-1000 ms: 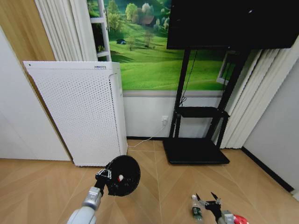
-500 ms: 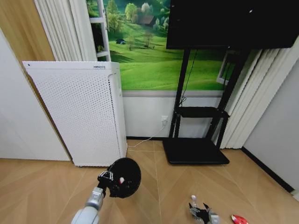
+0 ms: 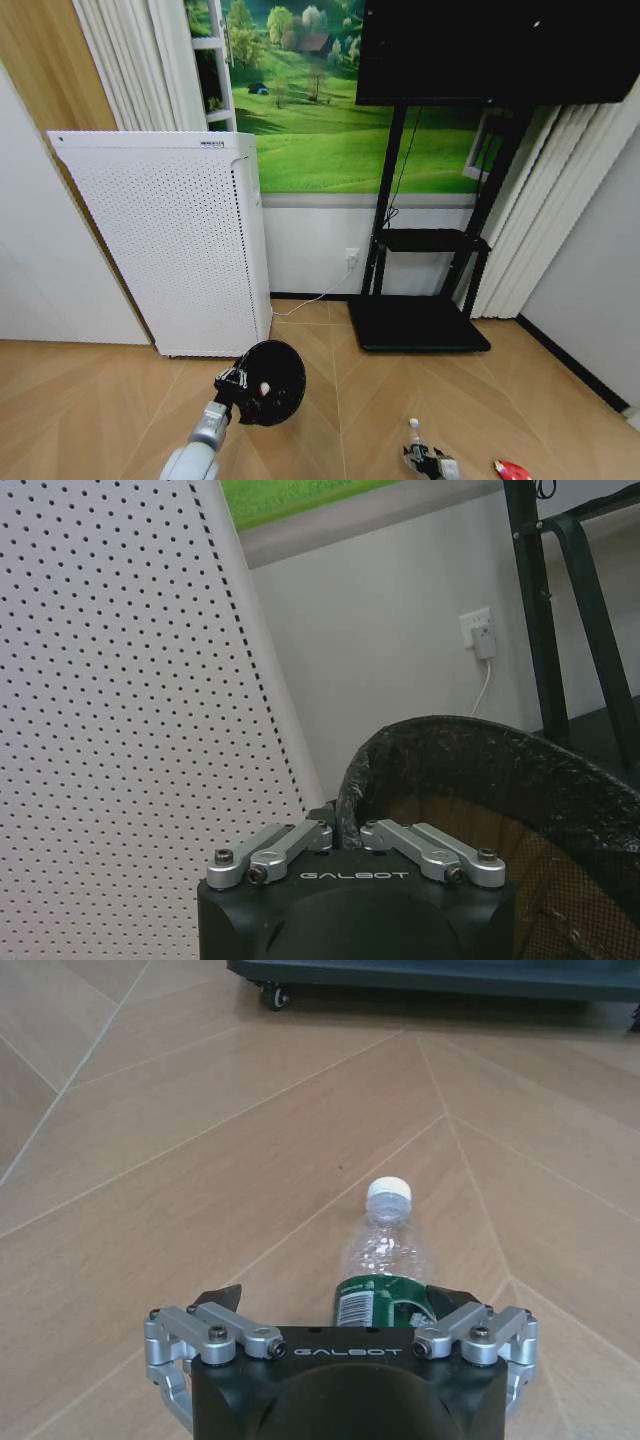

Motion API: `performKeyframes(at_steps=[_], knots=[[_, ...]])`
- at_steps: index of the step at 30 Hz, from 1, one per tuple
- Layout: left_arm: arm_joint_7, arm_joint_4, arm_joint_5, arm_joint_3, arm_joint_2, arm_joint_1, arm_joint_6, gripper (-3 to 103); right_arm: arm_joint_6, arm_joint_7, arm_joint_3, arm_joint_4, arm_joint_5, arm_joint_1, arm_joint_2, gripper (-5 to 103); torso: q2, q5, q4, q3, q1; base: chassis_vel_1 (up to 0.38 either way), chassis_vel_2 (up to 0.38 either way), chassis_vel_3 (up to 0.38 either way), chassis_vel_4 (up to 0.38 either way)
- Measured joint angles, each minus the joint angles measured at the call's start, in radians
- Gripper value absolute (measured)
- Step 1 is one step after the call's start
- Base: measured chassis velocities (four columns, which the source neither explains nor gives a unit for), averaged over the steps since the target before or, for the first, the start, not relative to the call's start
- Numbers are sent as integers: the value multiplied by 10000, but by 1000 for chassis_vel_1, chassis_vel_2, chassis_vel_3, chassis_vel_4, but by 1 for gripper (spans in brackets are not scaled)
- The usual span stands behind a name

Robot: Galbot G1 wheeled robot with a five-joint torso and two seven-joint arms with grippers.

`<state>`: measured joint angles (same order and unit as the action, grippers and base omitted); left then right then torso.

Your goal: Pick up the trash bin and place the garbage on the floor into it.

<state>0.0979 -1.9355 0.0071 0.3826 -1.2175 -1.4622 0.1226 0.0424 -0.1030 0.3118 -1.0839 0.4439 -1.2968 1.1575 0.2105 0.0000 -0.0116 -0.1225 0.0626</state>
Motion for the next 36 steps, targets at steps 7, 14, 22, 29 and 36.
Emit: performKeyframes(at_steps=[7, 14, 22, 29, 36], knots=[[0, 199, 23, -36, -11, -36, -140, 7, -99, 8, -261, 672, -28, 631, 217, 100, 0, 0, 1, 0, 0, 0, 0, 0, 0], [0, 242, 15, -29, -4, -9, -165, 7, -97, 8, -319, 919, -181, 737, 141, 100, 0, -1, -2, 0, 0, 0, 0, 0, 0], [0, 279, 12, -25, 3, 3, -182, 7, -97, 12, -350, 1066, -273, 778, 124, 100, 0, 0, -2, 0, 0, 0, 0, 0, 0], [6, 350, 53, -26, -23, -46, -294, 7, -152, 46, -447, 1343, -570, 920, 305, 77, 0, 0, 0, 0, 0, 0, 0, 0, 0], [20, 372, 69, 38, -28, -80, -340, 7, -476, 103, -552, 1597, -850, 1139, 426, 50, 0, 0, 0, 1, 0, 0, 0, 0, 0]])
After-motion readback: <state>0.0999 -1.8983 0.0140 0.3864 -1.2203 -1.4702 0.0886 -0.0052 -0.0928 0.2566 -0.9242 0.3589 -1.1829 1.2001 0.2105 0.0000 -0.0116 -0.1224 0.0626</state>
